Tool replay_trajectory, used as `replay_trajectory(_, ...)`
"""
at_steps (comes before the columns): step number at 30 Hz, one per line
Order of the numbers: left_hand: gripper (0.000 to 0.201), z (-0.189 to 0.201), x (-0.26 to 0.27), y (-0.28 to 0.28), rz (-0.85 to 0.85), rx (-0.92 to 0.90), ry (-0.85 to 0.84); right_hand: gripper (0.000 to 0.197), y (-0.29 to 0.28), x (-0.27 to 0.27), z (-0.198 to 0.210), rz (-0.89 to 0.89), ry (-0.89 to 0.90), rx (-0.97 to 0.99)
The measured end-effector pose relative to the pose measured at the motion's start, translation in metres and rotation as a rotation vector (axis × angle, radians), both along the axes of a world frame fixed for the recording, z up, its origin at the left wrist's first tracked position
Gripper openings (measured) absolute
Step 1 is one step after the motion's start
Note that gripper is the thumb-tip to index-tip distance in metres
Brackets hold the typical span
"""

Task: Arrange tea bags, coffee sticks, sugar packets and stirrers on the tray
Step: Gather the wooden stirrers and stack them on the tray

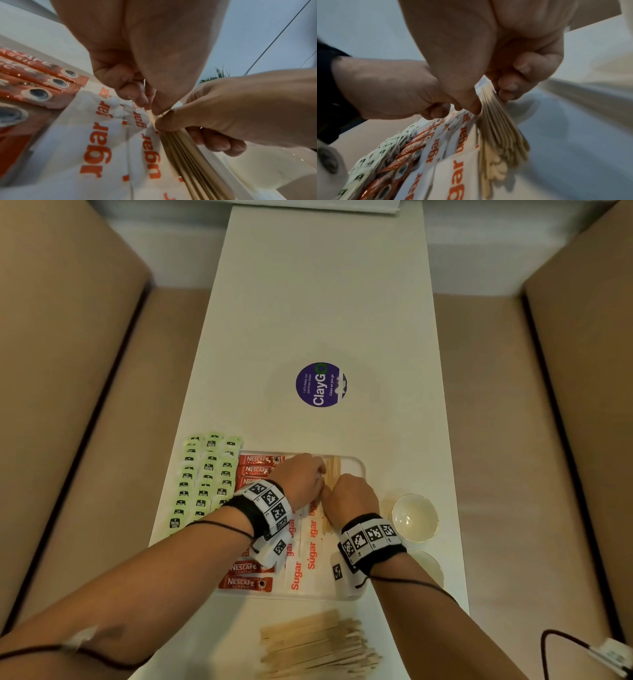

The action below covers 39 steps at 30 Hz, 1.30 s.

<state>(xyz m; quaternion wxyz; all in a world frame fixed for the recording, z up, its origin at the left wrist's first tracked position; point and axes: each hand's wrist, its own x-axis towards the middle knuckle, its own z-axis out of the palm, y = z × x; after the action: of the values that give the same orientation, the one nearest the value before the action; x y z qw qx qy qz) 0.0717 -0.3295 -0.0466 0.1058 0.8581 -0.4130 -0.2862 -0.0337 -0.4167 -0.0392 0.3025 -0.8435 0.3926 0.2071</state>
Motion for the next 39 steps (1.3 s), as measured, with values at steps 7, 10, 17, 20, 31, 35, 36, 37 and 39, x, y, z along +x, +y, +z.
replay_trajectory(7,0.03,-0.002,0.0,0.003,0.02,-0.013,0.006,0.04,-0.004,-0.014,0.006,0.042,-0.02,-0.07)
replay_trajectory(10,0.035,-0.003,-0.002,0.007,0.027,-0.013,0.01,0.024,-0.002,-0.022,0.005,0.031,-0.06,-0.073)
replay_trajectory(17,0.056,-0.008,-0.01,0.008,0.011,0.023,0.043,0.013,0.016,-0.029,0.0,0.021,-0.193,0.01)
replay_trajectory(20,0.059,-0.01,-0.011,0.006,0.027,0.007,0.054,0.011,0.015,-0.029,0.001,-0.017,-0.225,0.037)
replay_trajectory(31,0.051,-0.011,-0.007,0.0,0.026,0.006,0.069,0.017,0.011,-0.028,0.011,-0.054,-0.213,0.146)
replay_trajectory(35,0.048,-0.008,-0.007,0.002,0.031,-0.013,0.075,0.018,0.008,-0.04,0.029,-0.032,-0.272,0.1)
replay_trajectory(36,0.051,-0.007,-0.007,0.004,0.028,-0.002,0.071,0.021,0.008,-0.045,0.033,-0.025,-0.279,0.096)
replay_trajectory(37,0.056,-0.007,-0.007,0.006,0.025,0.013,0.065,0.025,0.01,-0.051,0.036,-0.021,-0.274,0.097)
replay_trajectory(39,0.065,-0.006,-0.007,0.011,0.02,0.045,0.063,0.03,0.015,-0.064,0.034,0.005,-0.241,0.091)
